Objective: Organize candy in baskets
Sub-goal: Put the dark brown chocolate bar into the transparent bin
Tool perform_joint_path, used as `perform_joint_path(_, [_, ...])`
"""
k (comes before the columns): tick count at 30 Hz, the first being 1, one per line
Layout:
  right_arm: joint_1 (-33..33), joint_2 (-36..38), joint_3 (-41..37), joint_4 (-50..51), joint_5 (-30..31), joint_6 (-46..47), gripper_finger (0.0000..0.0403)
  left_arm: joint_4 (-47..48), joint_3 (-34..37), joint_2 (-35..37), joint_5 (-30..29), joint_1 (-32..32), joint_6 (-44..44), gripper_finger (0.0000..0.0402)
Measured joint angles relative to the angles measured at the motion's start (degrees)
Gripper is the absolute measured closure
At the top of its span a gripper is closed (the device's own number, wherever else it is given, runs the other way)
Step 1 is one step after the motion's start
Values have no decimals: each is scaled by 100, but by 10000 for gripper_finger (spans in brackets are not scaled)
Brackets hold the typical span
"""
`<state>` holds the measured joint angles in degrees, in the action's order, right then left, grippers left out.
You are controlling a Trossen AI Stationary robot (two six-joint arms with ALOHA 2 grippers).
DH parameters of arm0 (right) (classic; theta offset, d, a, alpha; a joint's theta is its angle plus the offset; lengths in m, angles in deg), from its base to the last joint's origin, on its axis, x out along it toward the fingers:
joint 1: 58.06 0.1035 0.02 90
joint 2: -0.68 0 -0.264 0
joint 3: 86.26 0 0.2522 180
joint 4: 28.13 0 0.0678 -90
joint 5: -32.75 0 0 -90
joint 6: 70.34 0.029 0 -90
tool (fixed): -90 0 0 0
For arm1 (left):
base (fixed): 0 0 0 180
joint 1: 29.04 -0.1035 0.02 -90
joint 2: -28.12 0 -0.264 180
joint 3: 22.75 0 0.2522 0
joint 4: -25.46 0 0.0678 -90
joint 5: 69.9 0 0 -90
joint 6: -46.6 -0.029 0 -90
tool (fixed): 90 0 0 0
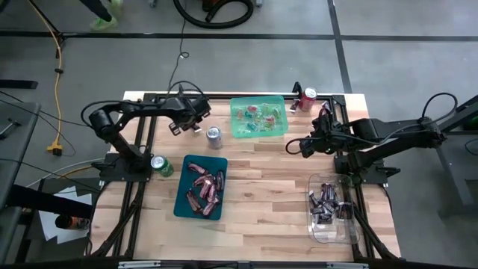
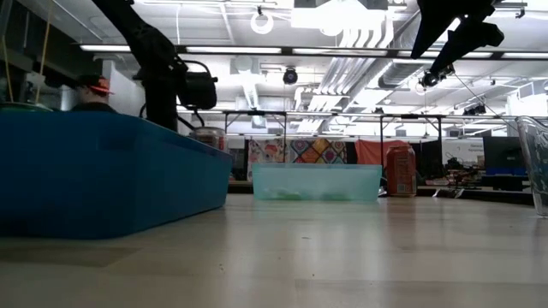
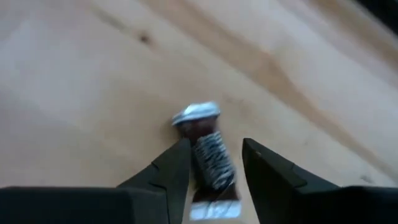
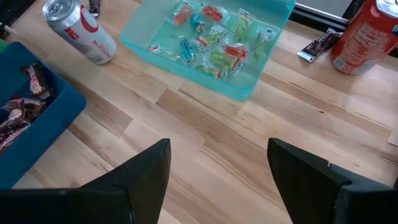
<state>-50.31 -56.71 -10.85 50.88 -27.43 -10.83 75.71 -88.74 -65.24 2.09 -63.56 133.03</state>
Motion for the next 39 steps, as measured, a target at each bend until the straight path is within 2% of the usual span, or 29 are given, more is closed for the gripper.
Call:
perform_joint_path(5, [0,0,0,0,35,0,140,242,0,-16,-13,131,471,253])
perform_joint_path(19, [0,0,0,0,42,2,140,56,-23,-604,108,127,1480,252])
perform_joint_path(24, [0,0,0,-4,45,2,140,39,-26,-680,177,170,1456,256])
perform_joint_path(26, [0,-1,0,-4,61,2,140,34,-16,-605,169,186,1075,276])
perform_joint_path(29, [0,-2,0,-7,182,2,140,-131,-14,-347,158,188,173,340])
perform_joint_path(31, [0,-2,0,-45,339,2,140,-204,-38,111,-245,186,-336,382])
perform_joint_path(34, [-2,0,0,-285,524,-47,140,-547,-37,881,-780,27,-1000,386])
perform_joint_path(36, [-2,-1,0,-555,576,-257,140,-1119,-41,1410,-986,-50,-1848,390])
perform_joint_path(38, [-2,0,0,-930,564,-655,140,-1737,-44,1886,-725,-91,-2808,396])
perform_joint_path(39, [-2,-2,0,-1159,531,-966,140,-2104,-44,2073,-356,-88,-3365,396])
